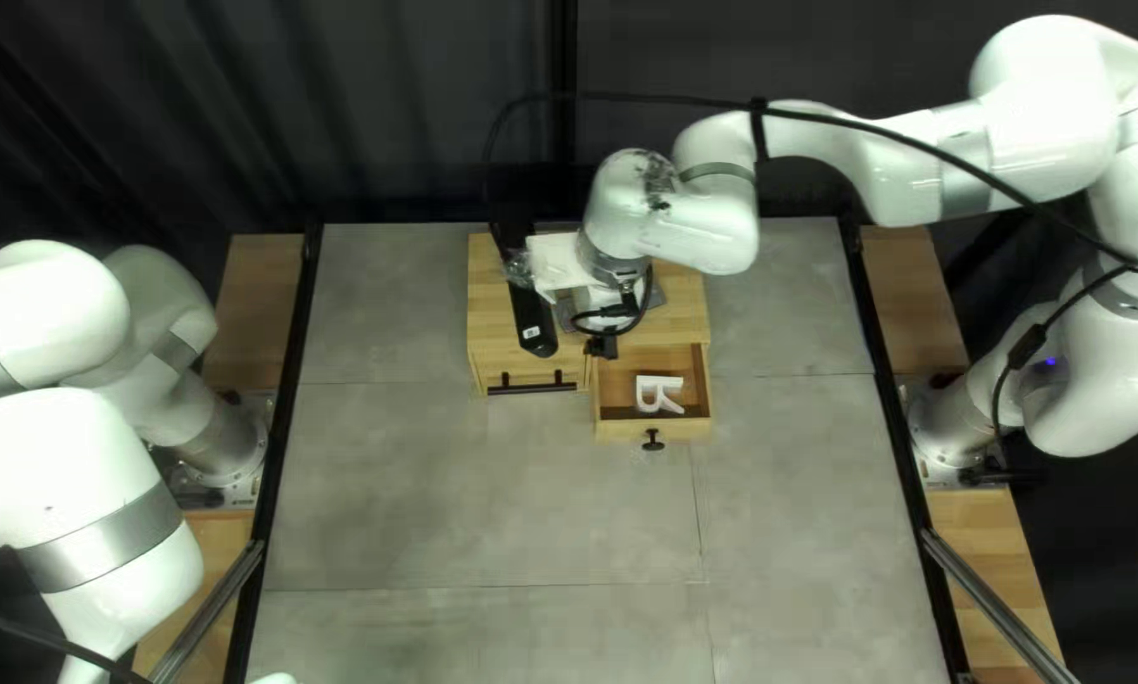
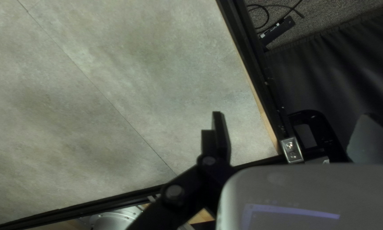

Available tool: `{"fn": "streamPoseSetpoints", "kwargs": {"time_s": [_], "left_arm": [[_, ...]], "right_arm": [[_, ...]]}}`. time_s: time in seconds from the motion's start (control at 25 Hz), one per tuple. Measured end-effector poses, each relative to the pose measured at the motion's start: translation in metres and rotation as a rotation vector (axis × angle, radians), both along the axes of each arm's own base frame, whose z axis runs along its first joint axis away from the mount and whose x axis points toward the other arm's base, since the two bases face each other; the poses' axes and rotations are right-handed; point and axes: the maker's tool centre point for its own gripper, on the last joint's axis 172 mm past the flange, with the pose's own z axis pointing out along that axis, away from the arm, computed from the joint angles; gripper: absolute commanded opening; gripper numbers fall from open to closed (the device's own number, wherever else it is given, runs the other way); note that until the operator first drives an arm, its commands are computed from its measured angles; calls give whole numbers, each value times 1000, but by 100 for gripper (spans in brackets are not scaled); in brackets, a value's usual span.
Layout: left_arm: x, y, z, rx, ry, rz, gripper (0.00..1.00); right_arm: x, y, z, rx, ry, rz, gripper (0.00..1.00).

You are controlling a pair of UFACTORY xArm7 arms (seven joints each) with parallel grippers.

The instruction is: Open drawers and place objects into drawer and close

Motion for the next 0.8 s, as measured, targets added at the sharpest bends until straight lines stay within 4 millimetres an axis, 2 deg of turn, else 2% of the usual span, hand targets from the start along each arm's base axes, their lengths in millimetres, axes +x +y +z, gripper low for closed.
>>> {"fn": "streamPoseSetpoints", "kwargs": {"time_s": [0.8], "left_arm": [[0,0,0,0,0,0,100]], "right_arm": [[10,-11,-17,37,-10,51,100]]}}
